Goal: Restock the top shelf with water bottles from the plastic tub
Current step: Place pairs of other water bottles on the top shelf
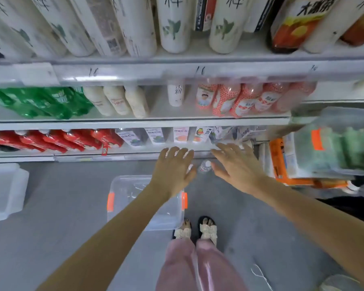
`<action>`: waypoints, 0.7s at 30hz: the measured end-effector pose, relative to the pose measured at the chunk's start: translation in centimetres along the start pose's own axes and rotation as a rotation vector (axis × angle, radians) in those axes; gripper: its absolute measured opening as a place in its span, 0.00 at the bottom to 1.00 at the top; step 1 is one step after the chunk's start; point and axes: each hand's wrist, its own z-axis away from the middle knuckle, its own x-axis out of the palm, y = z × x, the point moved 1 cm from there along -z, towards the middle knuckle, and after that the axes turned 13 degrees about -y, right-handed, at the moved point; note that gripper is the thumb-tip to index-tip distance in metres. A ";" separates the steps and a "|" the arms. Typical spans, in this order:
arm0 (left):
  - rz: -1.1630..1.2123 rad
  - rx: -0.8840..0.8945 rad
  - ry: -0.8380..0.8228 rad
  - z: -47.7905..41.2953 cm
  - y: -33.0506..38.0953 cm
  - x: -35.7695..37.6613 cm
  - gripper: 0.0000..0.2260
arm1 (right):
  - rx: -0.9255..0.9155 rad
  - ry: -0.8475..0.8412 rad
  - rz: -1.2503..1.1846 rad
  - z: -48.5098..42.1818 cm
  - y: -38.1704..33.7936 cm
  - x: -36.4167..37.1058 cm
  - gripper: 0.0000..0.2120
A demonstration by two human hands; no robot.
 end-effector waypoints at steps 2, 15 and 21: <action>0.057 -0.015 -0.064 0.5 0.7 3.1 0.20 | -0.003 -0.039 -0.011 0.1 -0.4 3.0 0.24; 0.082 -0.100 -0.266 -1.2 0.3 17.7 0.20 | 0.053 -0.325 -0.115 -5.0 -2.3 17.5 0.27; 0.057 -0.105 -0.337 -2.9 -0.3 25.1 0.22 | -0.072 -0.368 -0.105 -7.6 -3.3 24.5 0.25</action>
